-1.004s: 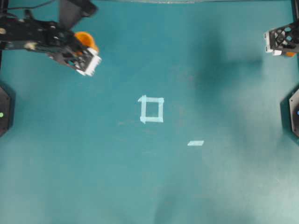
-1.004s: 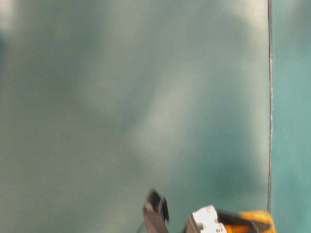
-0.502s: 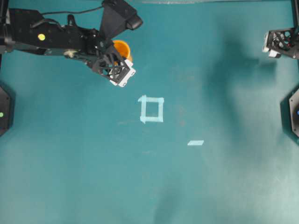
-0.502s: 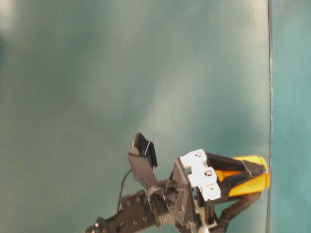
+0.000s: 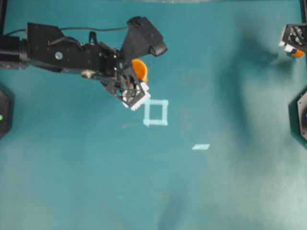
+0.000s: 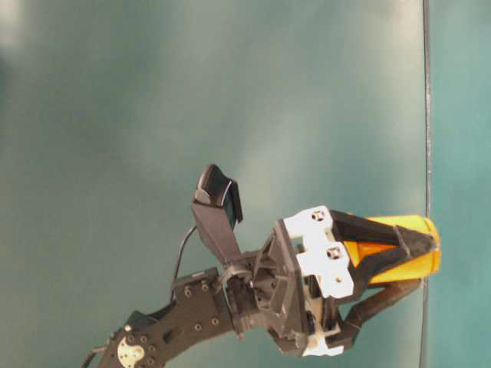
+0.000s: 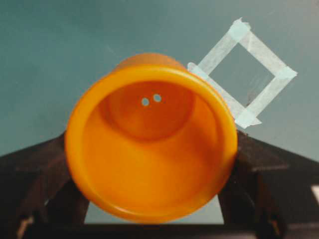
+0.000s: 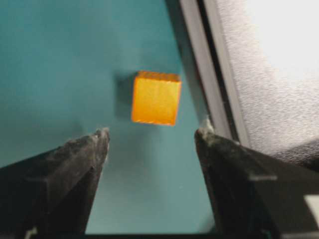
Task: Hold the block with right arm and the cup with left arm, then put the block into the cup.
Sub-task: 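Carry the cup with the left gripper toward the taped square, then grasp the small orange block with the right gripper and lift it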
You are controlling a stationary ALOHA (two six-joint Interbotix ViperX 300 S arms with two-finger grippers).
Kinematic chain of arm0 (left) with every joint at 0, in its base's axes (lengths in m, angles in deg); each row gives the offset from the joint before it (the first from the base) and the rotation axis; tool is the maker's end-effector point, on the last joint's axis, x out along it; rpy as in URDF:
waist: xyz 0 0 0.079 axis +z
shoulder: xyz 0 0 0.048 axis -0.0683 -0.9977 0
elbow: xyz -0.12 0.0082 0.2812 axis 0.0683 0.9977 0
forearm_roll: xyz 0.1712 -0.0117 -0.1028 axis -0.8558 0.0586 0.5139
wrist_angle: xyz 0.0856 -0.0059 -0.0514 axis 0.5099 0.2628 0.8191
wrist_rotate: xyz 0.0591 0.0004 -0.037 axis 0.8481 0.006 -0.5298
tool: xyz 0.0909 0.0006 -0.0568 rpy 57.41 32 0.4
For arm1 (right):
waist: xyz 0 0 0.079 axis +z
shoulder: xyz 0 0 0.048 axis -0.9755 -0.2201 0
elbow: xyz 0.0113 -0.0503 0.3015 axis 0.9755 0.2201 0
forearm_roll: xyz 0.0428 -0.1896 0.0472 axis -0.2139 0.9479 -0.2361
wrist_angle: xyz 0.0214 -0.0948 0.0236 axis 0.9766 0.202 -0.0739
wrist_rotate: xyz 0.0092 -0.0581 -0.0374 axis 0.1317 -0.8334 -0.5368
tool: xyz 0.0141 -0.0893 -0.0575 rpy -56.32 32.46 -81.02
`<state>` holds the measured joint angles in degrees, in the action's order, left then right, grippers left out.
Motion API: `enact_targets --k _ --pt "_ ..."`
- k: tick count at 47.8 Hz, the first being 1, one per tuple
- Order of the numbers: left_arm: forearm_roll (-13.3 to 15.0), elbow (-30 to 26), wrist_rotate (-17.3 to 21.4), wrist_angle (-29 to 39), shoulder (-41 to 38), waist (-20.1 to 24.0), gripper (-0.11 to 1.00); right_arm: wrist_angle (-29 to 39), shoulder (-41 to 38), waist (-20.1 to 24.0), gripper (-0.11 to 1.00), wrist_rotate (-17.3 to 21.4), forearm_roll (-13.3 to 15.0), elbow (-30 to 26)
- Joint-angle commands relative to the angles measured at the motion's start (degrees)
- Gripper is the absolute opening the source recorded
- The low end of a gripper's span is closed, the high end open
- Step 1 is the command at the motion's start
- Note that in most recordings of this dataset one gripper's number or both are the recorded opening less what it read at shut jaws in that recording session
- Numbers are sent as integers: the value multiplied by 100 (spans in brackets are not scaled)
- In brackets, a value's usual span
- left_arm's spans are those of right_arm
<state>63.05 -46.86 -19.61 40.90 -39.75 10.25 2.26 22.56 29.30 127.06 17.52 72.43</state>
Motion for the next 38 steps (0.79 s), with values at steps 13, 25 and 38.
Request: enact_targets --k 13,25,38 --pt "44 -132 0 18 79 -62 67 -580 -123 -193 68 132 44 176" --pt "44 -105 0 9 88 -62 67 -756 -422 -229 66 237 211 88" --pt "53 -97 -9 18 97 -62 67 -870 -536 -387 57 246 378 35"
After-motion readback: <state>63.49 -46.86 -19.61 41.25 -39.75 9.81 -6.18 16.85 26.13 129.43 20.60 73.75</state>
